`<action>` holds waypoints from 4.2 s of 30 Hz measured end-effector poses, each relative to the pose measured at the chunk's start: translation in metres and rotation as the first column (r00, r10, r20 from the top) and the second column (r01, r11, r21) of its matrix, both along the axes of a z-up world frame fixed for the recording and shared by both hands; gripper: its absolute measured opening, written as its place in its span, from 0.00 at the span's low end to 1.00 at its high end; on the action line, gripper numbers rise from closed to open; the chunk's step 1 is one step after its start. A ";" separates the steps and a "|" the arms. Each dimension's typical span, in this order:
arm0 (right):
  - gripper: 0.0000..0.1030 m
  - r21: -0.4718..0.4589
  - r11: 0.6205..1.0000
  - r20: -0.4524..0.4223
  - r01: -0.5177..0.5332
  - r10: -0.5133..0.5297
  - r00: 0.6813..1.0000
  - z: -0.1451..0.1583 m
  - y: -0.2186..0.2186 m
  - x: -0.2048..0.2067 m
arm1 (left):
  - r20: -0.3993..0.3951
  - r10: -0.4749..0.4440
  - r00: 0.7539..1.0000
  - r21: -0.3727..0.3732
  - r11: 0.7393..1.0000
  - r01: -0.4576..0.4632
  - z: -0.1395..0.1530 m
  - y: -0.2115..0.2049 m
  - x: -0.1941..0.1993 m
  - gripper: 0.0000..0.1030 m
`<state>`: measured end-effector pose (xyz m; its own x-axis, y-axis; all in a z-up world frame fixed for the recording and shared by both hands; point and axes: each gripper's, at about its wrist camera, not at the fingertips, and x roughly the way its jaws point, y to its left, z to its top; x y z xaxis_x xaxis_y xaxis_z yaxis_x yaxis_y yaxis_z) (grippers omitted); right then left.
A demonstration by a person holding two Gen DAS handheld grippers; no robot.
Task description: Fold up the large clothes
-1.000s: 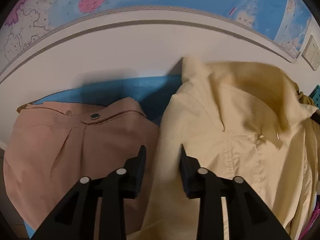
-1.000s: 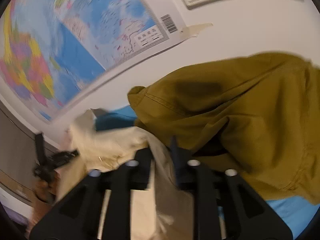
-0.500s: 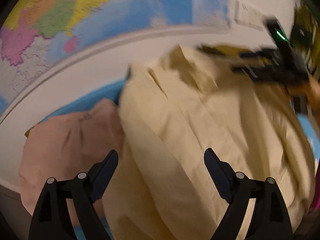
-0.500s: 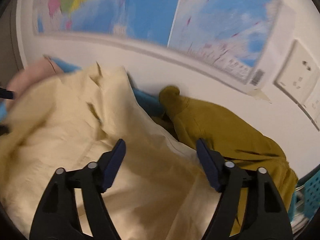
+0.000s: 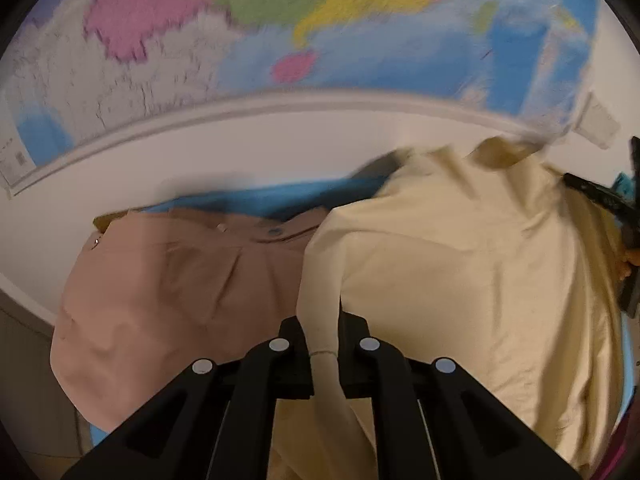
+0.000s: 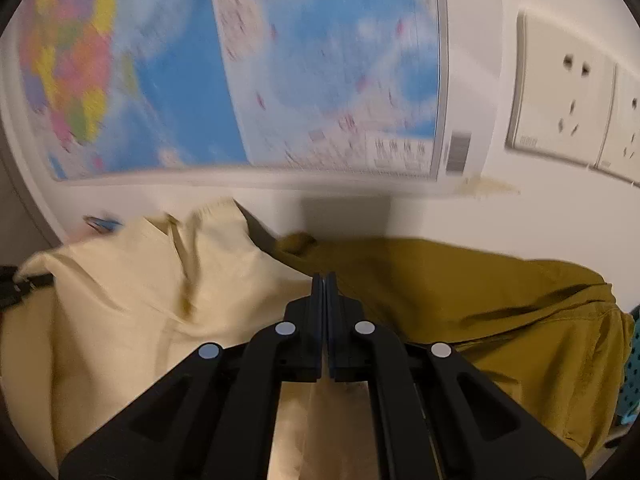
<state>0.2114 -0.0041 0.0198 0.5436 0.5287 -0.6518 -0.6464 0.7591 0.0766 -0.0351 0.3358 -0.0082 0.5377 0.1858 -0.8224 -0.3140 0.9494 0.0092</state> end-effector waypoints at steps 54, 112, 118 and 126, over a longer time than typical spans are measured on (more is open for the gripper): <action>0.09 -0.187 0.936 -0.040 0.297 -0.309 0.950 -0.086 -0.234 -0.103 | 0.064 -0.147 0.987 0.124 0.983 0.139 -0.015 -0.099 -0.124 0.80; 0.85 0.312 0.950 -0.308 0.000 0.101 0.946 -0.118 -0.236 -0.272 | 0.180 0.108 0.978 0.088 0.988 -0.126 0.038 -0.032 -0.254 0.70; 0.85 0.321 0.946 -0.322 -0.041 0.150 0.935 -0.117 -0.229 -0.287 | 0.176 -0.077 0.981 0.068 0.995 0.066 0.024 -0.083 -0.248 0.72; 0.19 0.300 0.951 -0.333 -0.071 0.174 0.927 -0.111 -0.221 -0.292 | 0.119 -0.100 0.988 -0.015 0.995 0.102 -0.017 -0.092 -0.236 0.72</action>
<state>-0.0803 -0.2251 -0.0915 0.2257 0.7634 -0.6052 -0.6245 0.5901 0.5117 -0.2712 0.2438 -0.0255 0.6460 0.1087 -0.7555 -0.2141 0.9759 -0.0427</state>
